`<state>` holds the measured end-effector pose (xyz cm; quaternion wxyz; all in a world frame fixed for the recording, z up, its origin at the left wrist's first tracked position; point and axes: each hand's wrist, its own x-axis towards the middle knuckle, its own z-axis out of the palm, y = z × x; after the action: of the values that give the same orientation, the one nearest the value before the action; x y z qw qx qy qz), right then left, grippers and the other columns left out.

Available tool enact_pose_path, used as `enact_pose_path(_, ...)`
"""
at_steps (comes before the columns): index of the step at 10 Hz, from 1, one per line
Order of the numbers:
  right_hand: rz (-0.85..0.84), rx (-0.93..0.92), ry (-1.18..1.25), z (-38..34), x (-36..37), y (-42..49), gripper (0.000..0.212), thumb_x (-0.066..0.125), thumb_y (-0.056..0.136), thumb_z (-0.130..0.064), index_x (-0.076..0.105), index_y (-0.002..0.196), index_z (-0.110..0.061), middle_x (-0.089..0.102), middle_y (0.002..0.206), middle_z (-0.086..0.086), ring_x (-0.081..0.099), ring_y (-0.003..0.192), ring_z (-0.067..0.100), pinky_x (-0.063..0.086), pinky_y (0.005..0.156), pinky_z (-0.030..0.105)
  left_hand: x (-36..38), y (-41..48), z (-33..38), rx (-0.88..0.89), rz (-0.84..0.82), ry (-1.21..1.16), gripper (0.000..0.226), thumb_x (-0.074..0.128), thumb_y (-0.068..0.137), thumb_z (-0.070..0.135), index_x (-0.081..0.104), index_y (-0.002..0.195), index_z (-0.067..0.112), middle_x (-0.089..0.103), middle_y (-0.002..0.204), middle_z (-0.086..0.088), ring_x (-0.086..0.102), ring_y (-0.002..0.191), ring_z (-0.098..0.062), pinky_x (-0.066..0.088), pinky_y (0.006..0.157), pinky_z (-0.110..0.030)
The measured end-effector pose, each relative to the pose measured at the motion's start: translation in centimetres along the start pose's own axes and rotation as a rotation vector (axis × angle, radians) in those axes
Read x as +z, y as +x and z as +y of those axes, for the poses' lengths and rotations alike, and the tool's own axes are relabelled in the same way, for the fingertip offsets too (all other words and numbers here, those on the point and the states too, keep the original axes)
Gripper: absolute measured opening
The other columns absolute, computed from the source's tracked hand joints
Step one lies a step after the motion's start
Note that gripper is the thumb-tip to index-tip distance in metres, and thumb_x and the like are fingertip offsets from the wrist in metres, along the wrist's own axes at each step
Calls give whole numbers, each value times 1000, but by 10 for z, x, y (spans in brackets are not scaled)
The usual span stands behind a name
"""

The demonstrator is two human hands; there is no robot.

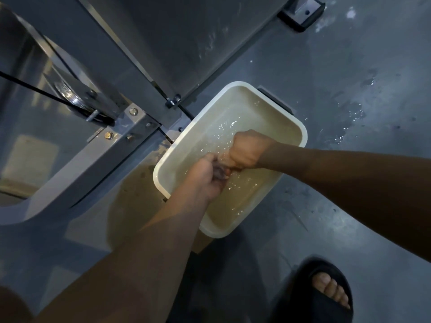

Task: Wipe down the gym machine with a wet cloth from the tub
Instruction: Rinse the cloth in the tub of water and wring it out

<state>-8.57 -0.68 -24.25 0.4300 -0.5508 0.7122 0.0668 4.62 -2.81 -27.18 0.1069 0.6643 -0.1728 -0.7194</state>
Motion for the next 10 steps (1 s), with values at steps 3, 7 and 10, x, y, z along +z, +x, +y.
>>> enact_pose_path(3,-148,213,119,6,8,9,32,62,84,5,65,114,-5,70,111,14,62,87,29,46,68,29,-3,9,6,47,-50,12,37,33,102,4,58,75,6,62,56,-7,59,44,-18,49,42,-23)
enact_pose_path(7,34,287,487,2,-5,5,33,42,106,-12,60,126,6,55,97,17,55,82,29,50,64,31,-9,9,16,89,81,-37,38,28,92,-15,49,65,3,44,39,-4,39,33,-14,29,28,-17)
enact_pose_path(10,-112,199,516,-10,15,-4,50,33,109,-47,64,100,-8,59,78,17,54,54,27,43,50,27,-4,-6,7,-208,-185,180,29,52,101,36,67,92,13,61,71,-4,60,57,-19,48,53,-24)
